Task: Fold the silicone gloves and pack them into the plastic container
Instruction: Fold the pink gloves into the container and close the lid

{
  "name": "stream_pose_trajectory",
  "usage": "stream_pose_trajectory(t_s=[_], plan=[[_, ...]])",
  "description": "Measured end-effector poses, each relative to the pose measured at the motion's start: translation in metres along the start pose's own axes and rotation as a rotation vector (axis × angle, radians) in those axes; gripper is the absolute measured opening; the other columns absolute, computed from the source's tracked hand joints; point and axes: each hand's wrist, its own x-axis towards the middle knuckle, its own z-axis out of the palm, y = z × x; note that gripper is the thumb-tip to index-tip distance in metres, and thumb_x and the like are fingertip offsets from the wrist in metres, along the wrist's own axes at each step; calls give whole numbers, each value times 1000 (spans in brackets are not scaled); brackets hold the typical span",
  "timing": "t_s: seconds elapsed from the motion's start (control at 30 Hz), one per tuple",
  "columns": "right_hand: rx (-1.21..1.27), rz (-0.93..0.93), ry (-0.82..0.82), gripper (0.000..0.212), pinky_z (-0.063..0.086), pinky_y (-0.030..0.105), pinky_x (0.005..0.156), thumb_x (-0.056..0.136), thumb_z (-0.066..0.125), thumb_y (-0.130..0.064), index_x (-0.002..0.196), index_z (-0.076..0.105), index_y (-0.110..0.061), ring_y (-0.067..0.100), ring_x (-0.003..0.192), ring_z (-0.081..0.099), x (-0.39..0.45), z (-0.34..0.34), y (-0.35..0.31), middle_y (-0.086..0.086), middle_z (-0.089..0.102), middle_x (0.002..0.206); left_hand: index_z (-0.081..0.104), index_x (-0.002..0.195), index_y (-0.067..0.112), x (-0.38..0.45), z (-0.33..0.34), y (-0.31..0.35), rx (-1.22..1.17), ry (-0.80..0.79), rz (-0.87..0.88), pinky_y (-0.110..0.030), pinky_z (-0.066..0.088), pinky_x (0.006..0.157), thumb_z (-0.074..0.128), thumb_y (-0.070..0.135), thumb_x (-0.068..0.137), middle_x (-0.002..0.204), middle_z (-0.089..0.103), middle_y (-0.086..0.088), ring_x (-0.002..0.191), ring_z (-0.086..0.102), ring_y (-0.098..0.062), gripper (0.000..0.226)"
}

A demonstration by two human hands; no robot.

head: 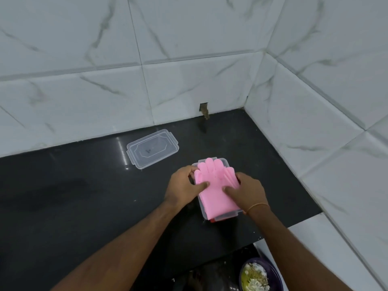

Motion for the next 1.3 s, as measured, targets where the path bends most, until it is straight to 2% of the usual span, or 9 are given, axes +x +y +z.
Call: stream_pose_trajectory(t_s=[0.13, 0.2, 0.3, 0.37, 0.5, 0.63, 0.8, 1.17, 1.3], plan=[[-222, -14, 116, 63, 58, 39, 97, 92, 65, -62, 143, 50, -28, 19, 112, 65, 9, -12, -1, -2, 63, 134, 55, 147, 33, 25, 1, 19, 274, -6, 147, -34, 53, 101, 72, 71, 87, 140, 57, 12, 122, 55, -5, 73], [-293, -58, 199, 74, 55, 41, 104, 91, 64, -65, 152, 43, -28, 22, 127, 57, -2, -14, -5, -1, 53, 147, 56, 148, 32, 28, -8, 28, 342, -29, 357, -39, 53, 107, 67, 64, 95, 146, 56, 9, 130, 53, -12, 63], [-164, -105, 235, 64, 54, 40, 103, 92, 66, -59, 147, 48, -30, 21, 121, 58, -10, -14, -10, -1, 53, 142, 69, 139, 28, 49, -18, 48, 458, -406, 713, -40, 52, 110, 72, 31, 99, 143, 64, 3, 131, 57, -18, 40], [-125, -59, 124, 62, 55, 37, 100, 93, 67, -54, 147, 48, -30, 20, 114, 63, -14, -10, -14, 1, 53, 140, 69, 143, 25, 67, -14, 65, 604, -688, 777, -43, 48, 116, 71, 16, 99, 149, 63, 2, 138, 56, -20, 45], [-191, -61, -20, 65, 57, 37, 96, 92, 71, -46, 148, 45, -25, 23, 112, 63, -18, 7, -22, 6, 50, 140, 60, 153, 23, 83, 7, 84, 887, -920, 717, -46, 40, 125, 72, 11, 99, 160, 57, 2, 147, 52, -24, 56], [-266, -53, -52, 69, 55, 41, 101, 92, 72, -45, 150, 45, -20, 29, 119, 62, -11, 22, -25, 10, 51, 144, 63, 148, 20, 81, 21, 76, 952, -925, 592, -47, 48, 118, 72, 11, 99, 149, 66, -4, 134, 63, -30, 50], [-291, -80, -115, 68, 54, 39, 104, 88, 78, -44, 146, 51, -22, 23, 117, 62, 1, 31, -23, 7, 54, 139, 68, 139, 17, 77, 24, 64, 930, -898, 498, -47, 53, 110, 62, 17, 105, 138, 69, -8, 124, 67, -32, 34], [-486, -514, -438, 60, 50, 38, 107, 85, 76, -36, 142, 60, -26, 23, 126, 59, 7, 59, -86, -1, 55, 146, 77, 124, 17, 14, -51, 11, 1103, -815, 376, -41, 59, 98, 63, 41, 101, 121, 77, -7, 112, 72, -28, 37], [-546, -684, -461, 58, 52, 40, 106, 86, 75, -30, 142, 60, -24, 25, 124, 59, -1, 88, -130, 0, 56, 144, 77, 126, 12, -7, -99, -19, 1054, -753, 264, -44, 57, 104, 63, 38, 103, 127, 76, -11, 119, 70, -32, 38]])
